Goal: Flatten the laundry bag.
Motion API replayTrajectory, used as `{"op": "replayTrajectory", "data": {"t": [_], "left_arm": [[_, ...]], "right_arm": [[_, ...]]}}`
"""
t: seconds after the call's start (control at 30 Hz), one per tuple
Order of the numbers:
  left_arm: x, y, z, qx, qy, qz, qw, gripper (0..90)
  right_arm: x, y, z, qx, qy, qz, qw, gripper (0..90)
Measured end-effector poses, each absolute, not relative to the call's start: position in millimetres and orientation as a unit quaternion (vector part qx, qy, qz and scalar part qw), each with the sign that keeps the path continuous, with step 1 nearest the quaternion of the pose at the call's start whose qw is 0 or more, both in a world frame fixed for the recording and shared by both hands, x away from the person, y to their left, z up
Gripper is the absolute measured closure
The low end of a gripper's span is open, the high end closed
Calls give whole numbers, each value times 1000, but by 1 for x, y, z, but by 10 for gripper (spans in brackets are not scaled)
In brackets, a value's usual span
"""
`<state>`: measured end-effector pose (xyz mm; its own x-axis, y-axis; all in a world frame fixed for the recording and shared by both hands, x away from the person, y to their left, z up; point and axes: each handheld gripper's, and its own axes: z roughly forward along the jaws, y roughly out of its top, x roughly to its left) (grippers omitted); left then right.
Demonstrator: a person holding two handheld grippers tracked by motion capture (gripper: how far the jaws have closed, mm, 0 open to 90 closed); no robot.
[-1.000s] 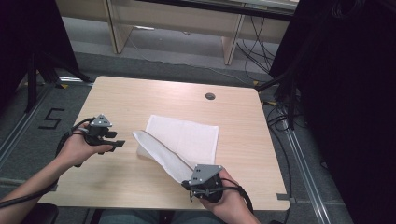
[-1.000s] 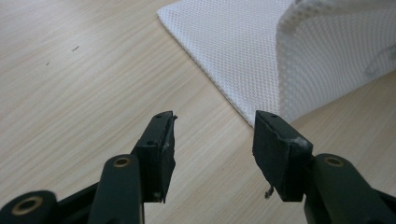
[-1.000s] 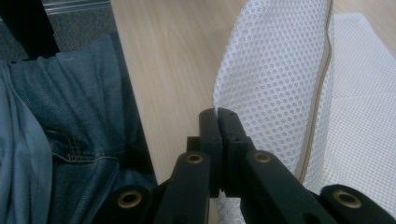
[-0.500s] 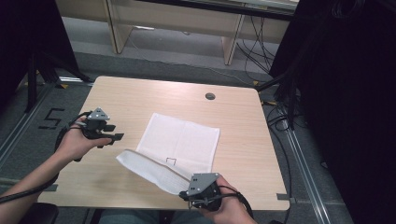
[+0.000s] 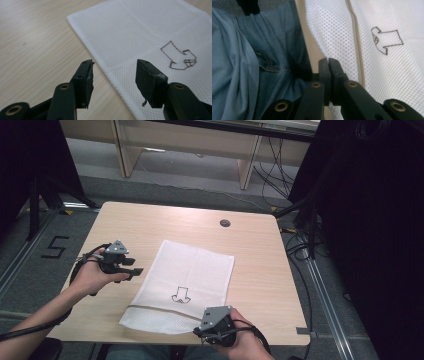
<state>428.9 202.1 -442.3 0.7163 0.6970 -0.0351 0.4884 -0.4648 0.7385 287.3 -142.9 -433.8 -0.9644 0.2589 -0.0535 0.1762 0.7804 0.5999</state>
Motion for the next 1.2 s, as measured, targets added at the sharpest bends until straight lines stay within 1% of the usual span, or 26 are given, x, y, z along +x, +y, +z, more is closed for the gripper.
{"op": "replayTrajectory", "data": {"t": [0.13, 0.2, 0.27, 0.3, 0.33, 0.37, 0.4, 0.43, 0.47, 0.5, 0.57, 0.63, 0.67, 0.7, 0.73, 0.77, 0.8, 0.83, 0.87, 0.9, 0.93, 0.97, 1.03, 1.2], "left_arm": [[425, 189, -446, 853, 334, 123, 381, 471], [424, 184, -447, 860, 323, 115, 379, 469], [423, 180, -450, 863, 319, 109, 377, 466], [422, 178, -452, 861, 325, 104, 378, 457], [423, 177, -453, 863, 320, 108, 376, 449], [423, 177, -454, 863, 319, 107, 377, 440], [422, 176, -455, 860, 326, 103, 380, 430], [423, 176, -455, 863, 318, 104, 379, 424], [423, 176, -455, 863, 318, 104, 379, 420], [422, 176, -456, 860, 324, 103, 381, 415], [421, 177, -456, 860, 322, 105, 381, 420], [420, 178, -457, 862, 316, 107, 381, 436], [419, 177, -458, 862, 319, 104, 380, 456], [417, 177, -459, 865, 315, 105, 376, 477], [416, 176, -460, 870, 307, 99, 374, 506], [414, 176, -462, 874, 299, 94, 371, 557], [412, 175, -464, 877, 300, 85, 366, 596], [410, 174, -466, 883, 297, 73, 357, 653], [407, 173, -469, 885, 297, 62, 354, 706], [405, 172, -471, 888, 292, 57, 351, 735], [404, 172, -474, 900, 277, 53, 331, 766], [404, 172, -474, 907, 268, 56, 320, 791], [401, 170, -477, 909, 269, 49, 315, 824], [398, 167, -481, 916, 270, 38, 294, 877]], "right_arm": [[288, -144, -440, 131, 944, 298, 57, 900], [291, -145, -442, 126, 947, 289, 61, 900], [290, -147, -445, 145, 947, 284, 50, 890], [292, -149, -445, 140, 948, 282, 57, 876], [292, -150, -446, 153, 947, 279, 49, 868], [293, -152, -445, 152, 946, 280, 57, 856], [294, -153, -444, 158, 944, 284, 56, 837], [294, -155, -443, 175, 939, 291, 49, 807], [294, -155, -443, 175, 939, 291, 49, 807], [295, -161, -439, 196, 932, 302, 39, 748], [297, -165, -435, 201, 928, 310, 50, 729], [301, -171, -430, 229, 917, 324, 48, 715], [305, -174, -428, 234, 914, 326, 52, 714], [306, -177, -425, 263, 910, 319, 43, 715], [310, -179, -426, 274, 905, 321, 54, 718], [314, -181, -425, 279, 908, 306, 62, 729], [319, -182, -427, 274, 910, 304, 69, 750], [321, -183, -428, 292, 911, 285, 63, 779], [324, -183, -431, 303, 908, 283, 63, 828], [331, -185, -434, 299, 912, 275, 65, 871], [334, -184, -436, 312, 913, 256, 57, 900], [338, -183, -441, 326, 913, 241, 50, 900], [347, -181, -448, 328, 915, 232, 45, 900], [364, -176, -459, 352, 911, 211, 37, 900]]}}
